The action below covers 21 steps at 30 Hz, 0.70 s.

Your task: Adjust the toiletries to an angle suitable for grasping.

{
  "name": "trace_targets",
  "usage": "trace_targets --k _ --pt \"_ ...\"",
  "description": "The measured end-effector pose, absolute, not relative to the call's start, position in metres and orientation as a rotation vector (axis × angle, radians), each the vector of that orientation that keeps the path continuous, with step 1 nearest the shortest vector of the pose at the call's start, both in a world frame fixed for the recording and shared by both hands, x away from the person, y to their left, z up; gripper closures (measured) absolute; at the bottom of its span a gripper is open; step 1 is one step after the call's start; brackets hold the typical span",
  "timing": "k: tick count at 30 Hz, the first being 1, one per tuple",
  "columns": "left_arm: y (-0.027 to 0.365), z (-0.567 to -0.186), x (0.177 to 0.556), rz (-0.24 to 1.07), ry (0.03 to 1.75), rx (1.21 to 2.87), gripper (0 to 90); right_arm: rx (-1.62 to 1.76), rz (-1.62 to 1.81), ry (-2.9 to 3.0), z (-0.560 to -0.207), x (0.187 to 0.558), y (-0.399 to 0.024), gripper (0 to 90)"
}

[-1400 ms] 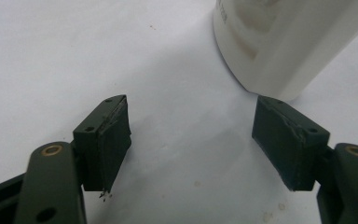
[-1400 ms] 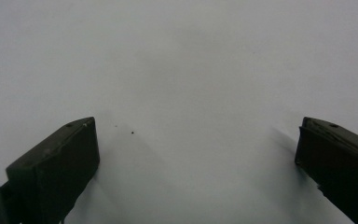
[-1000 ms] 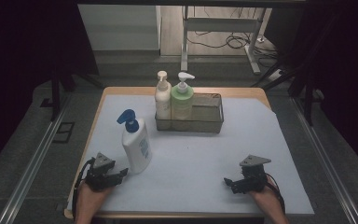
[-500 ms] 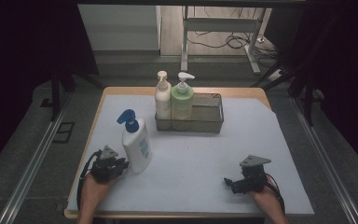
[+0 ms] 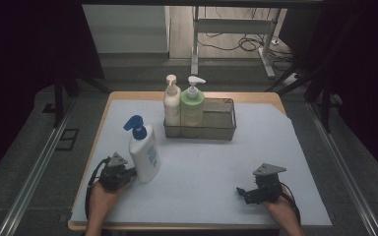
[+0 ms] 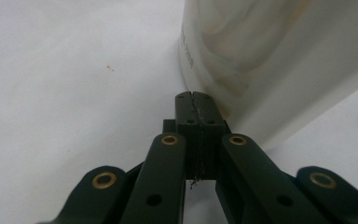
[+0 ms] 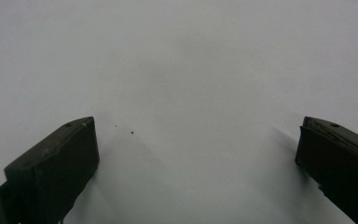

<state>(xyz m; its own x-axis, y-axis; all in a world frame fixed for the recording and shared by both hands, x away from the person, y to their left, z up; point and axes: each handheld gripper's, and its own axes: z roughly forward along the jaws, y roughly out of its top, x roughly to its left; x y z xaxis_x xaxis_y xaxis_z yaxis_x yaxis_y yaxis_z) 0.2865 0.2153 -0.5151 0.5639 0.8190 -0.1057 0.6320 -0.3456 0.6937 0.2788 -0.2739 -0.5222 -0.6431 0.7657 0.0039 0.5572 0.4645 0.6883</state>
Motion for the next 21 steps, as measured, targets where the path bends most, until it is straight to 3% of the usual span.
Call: trace_targets --k 21 --pt "0.191 -0.517 0.287 0.312 1.084 2.139 89.5 1.126 0.965 2.413 -0.522 0.279 -0.274 0.0"
